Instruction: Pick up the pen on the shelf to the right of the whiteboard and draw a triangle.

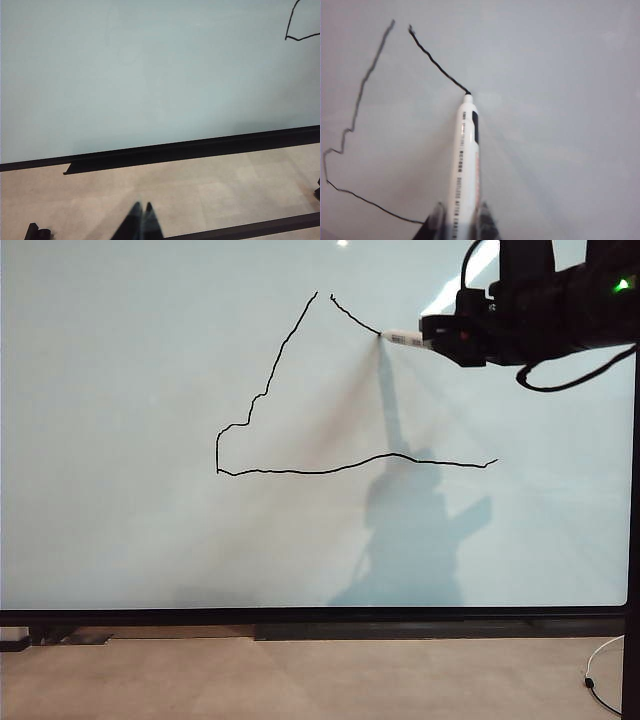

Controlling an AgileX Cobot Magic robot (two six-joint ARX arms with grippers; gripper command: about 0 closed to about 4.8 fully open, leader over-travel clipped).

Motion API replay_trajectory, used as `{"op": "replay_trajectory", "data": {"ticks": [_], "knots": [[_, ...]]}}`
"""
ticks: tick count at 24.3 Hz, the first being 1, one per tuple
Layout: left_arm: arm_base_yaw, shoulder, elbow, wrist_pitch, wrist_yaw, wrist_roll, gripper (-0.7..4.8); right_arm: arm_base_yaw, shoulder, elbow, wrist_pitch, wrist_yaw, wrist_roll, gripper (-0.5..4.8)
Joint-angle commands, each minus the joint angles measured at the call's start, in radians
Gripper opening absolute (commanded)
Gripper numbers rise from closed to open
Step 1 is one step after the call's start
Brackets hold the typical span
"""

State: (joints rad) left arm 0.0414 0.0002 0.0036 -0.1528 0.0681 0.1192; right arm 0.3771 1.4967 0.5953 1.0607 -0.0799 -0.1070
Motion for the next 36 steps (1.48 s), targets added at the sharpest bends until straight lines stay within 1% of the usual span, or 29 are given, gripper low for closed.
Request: {"op": "replay_trajectory", "data": {"ticks": [1, 7, 15, 24, 36], "knots": [[0.000, 0.000, 0.003, 0.011, 0.003, 0.001, -0.05, -0.021, 0.000, -0.017, 0.013, 0.051, 0.002, -0.05], [0.000, 0.000, 0.003, 0.011, 0.003, 0.001, -0.05, -0.044, 0.008, -0.056, 0.048, 0.050, 0.011, -0.05], [0.000, 0.000, 0.003, 0.011, 0.003, 0.001, -0.05, -0.061, 0.101, -0.062, 0.099, 0.034, 0.051, -0.05], [0.000, 0.000, 0.003, 0.011, 0.003, 0.001, -0.05, -0.077, 0.101, -0.122, 0.153, 0.033, 0.051, -0.05], [0.000, 0.000, 0.003, 0.011, 0.003, 0.001, -0.05, -0.102, 0.101, -0.157, 0.154, 0.033, 0.054, -0.05]]}}
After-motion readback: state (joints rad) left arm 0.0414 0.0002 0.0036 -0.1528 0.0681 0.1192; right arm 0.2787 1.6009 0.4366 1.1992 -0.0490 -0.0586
